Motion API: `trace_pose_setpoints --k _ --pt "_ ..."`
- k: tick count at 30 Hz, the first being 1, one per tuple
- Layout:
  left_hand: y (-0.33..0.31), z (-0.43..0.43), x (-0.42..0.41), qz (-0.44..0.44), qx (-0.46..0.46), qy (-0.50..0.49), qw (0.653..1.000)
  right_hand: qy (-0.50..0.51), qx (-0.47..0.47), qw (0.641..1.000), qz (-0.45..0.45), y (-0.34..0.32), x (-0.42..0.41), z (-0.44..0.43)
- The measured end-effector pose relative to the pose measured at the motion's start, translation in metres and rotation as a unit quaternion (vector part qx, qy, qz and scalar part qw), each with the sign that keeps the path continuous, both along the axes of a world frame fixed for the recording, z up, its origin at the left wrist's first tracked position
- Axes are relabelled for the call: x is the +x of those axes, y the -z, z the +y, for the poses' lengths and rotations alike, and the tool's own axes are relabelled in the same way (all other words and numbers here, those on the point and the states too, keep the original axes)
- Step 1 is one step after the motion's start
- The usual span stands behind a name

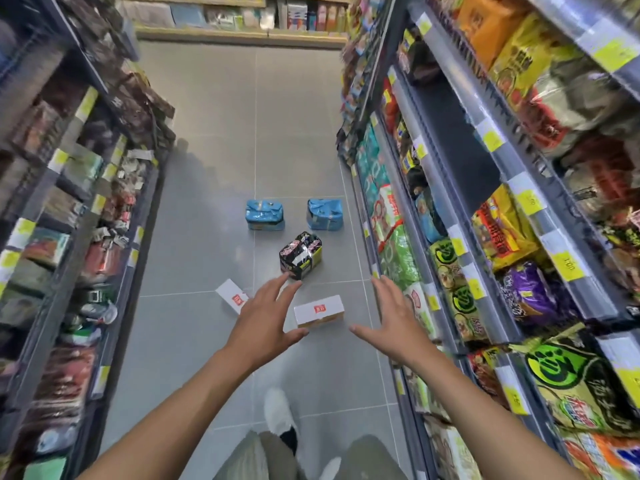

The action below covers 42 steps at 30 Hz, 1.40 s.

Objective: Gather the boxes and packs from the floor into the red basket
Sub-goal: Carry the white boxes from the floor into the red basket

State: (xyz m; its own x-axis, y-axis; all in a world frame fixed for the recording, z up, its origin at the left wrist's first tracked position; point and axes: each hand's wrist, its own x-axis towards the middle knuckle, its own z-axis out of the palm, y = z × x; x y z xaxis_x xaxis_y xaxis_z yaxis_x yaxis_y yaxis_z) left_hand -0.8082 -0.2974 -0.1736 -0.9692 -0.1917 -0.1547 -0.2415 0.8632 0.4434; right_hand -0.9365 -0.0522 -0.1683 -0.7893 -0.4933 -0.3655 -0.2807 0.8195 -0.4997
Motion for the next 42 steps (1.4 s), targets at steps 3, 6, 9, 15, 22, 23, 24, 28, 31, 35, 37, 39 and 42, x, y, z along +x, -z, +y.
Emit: trace_pose_setpoints --k 3,6,9,15,22,23,24,28,31,35,37,39,42 --pt "0.010 -0.012 -0.018 -0.027 0.000 0.010 1.000 -0.003 0.009 1.000 -0.006 0.006 -0.021 -0.015" --pt "0.024 -0.020 -0.038 -0.038 0.006 0.012 0.999 -0.013 0.007 1.000 -0.008 0.017 -0.043 -0.026" --pt "0.046 -0.024 -0.057 -0.053 0.000 0.013 0.998 -0.031 0.021 0.999 -0.013 0.039 -0.067 -0.035" --pt "0.136 -0.031 -0.100 -0.084 -0.014 0.021 0.996 -0.084 0.050 0.995 -0.011 0.132 -0.115 -0.047" --pt "0.310 -0.035 -0.144 -0.112 -0.027 0.035 0.993 -0.128 0.077 0.988 -0.032 0.310 -0.166 -0.061" --pt "0.342 -0.035 -0.148 -0.121 -0.035 0.037 0.991 -0.141 0.082 0.986 -0.031 0.342 -0.172 -0.064" --pt "0.377 -0.034 -0.153 -0.131 -0.039 0.036 0.990 -0.153 0.089 0.984 -0.032 0.377 -0.176 -0.066" --pt "0.515 -0.027 -0.176 -0.180 -0.048 0.017 0.982 -0.192 0.132 0.972 -0.025 0.506 -0.192 -0.076" --pt "0.602 -0.024 -0.194 -0.213 -0.061 0.015 0.975 -0.240 0.185 0.953 -0.009 0.587 -0.206 -0.089" --pt "0.686 -0.017 -0.214 -0.232 -0.089 0.024 0.968 -0.287 0.237 0.928 0.015 0.670 -0.221 -0.107" --pt "0.710 -0.015 -0.221 -0.244 -0.093 0.023 0.965 -0.302 0.255 0.918 0.022 0.696 -0.226 -0.112" --pt "0.727 -0.012 -0.222 -0.258 -0.089 0.012 0.962 -0.312 0.264 0.912 0.030 0.716 -0.229 -0.113" --pt "0.741 -0.011 -0.223 -0.245 -0.076 -0.008 0.966 -0.306 0.241 0.921 0.035 0.732 -0.232 -0.113"
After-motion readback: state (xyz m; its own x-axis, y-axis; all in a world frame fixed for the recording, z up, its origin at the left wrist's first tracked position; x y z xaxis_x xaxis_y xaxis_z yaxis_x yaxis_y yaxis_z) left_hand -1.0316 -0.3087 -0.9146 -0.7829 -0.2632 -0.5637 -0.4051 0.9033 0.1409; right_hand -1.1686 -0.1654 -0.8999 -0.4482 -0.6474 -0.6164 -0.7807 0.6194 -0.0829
